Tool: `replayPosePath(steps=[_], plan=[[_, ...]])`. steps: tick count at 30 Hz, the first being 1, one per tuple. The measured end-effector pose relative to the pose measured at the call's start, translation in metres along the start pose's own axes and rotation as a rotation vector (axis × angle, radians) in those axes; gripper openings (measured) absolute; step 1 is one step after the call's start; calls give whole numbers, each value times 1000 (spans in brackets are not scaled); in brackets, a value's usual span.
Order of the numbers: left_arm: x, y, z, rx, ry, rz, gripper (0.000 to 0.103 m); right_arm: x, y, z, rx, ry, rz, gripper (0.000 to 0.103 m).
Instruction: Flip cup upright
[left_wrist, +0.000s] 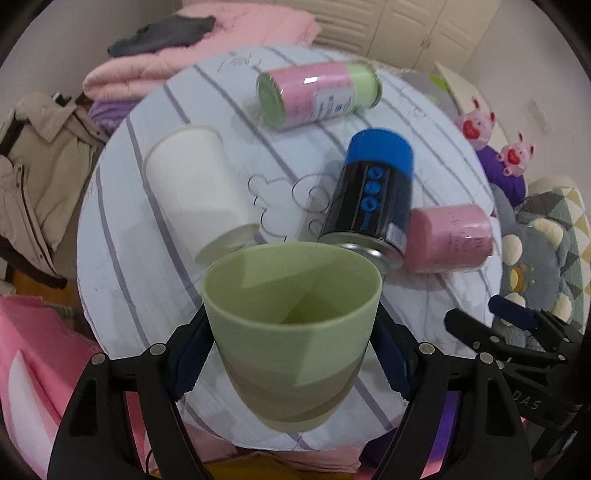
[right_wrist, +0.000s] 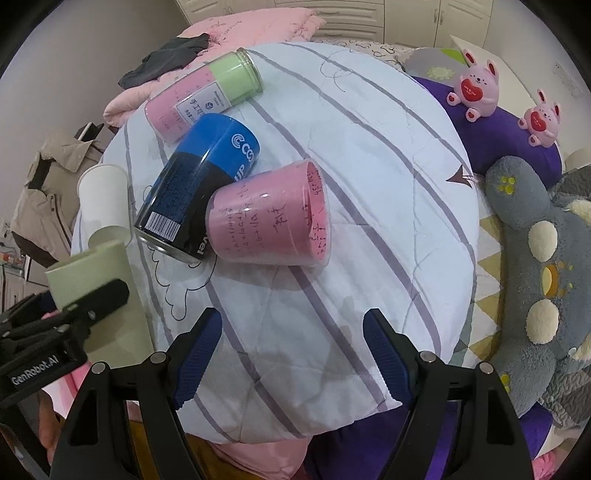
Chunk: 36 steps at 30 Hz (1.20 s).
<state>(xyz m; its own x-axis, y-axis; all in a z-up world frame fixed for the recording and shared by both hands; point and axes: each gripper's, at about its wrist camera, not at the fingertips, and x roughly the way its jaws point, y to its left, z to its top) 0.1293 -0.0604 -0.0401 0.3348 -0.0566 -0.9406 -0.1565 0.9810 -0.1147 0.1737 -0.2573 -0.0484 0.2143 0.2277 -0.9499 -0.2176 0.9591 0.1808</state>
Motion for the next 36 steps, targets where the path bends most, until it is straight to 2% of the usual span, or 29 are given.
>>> replayPosePath(steps=[9,18,21,22,26,31,36], plan=[[-7,-6,6,48,-77,-11,80,-2,1,-4,0,-5,-12,80],[-12,-14,-18,109,-106,3,81,-6,-2,-11,13,-7,-20,80],[-22,-15,-22,110,-162,-4,98,-8,-2,-15,13,-10,-22,80],[-28,-17,-23,117,-195,14,99,-9,-1,-17,10,-14,-26,80],[-39,-25,-26,151,-244,46,99,-14,0,-24,18,-23,-21,80],[-47,-26,-31,159,-255,-8,99,-22,0,-31,27,-39,-33,80],[-55,-24,-40,170,-275,-9,99,-31,1,-40,40,-59,-43,80]])
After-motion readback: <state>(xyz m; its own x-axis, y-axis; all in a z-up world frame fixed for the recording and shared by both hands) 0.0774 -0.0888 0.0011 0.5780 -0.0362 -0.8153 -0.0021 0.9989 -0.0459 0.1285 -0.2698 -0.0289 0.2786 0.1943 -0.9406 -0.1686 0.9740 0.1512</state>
